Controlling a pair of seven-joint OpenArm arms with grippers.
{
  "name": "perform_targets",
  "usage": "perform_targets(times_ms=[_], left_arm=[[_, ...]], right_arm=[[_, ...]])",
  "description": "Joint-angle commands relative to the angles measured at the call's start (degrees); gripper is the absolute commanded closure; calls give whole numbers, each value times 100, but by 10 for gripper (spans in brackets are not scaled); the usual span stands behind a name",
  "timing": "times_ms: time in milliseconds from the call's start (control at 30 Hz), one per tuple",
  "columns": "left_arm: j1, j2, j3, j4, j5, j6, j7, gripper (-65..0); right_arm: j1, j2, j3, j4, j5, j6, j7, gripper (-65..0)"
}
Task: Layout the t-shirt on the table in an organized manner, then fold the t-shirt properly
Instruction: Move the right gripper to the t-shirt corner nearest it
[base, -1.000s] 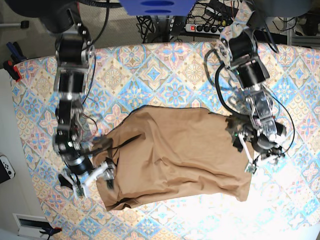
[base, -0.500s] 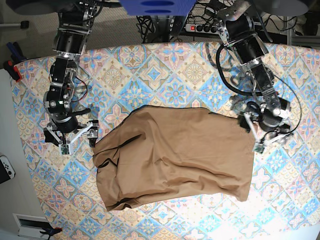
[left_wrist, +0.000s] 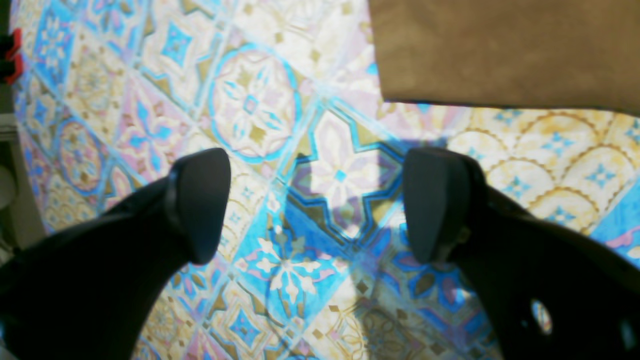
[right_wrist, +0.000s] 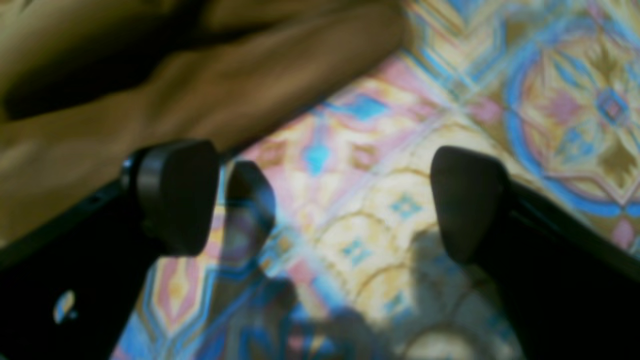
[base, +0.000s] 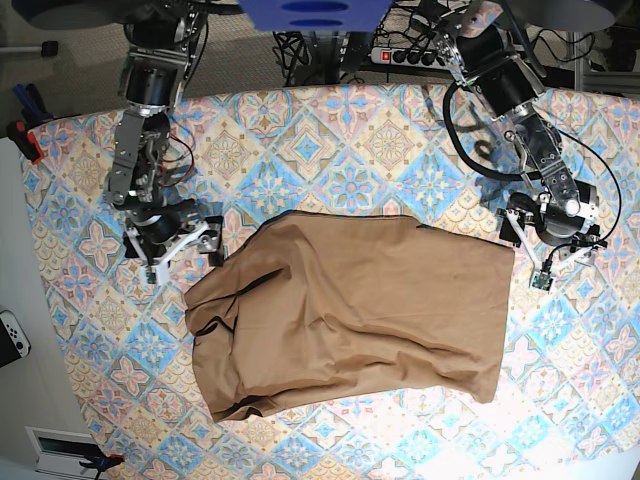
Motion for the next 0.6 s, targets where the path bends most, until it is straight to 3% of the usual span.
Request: perform_targets(times_ms=[0, 233, 400, 567], left_arm=[[-113, -45, 9, 104, -20, 32, -86, -519], [-139, -45, 26, 104, -12, 32, -86, -519], [-139, -45, 44, 104, -12, 32, -86, -519], [-148, -45, 44, 104, -12, 32, -86, -519]], right_arm=[[120, 49, 14, -26, 64, -5, 42, -646], [138, 49, -22, -703, 530, -5, 323, -646], [613, 49, -48, -844, 539, -5, 314, -646], [868, 49, -531, -844, 539, -5, 341, -634]])
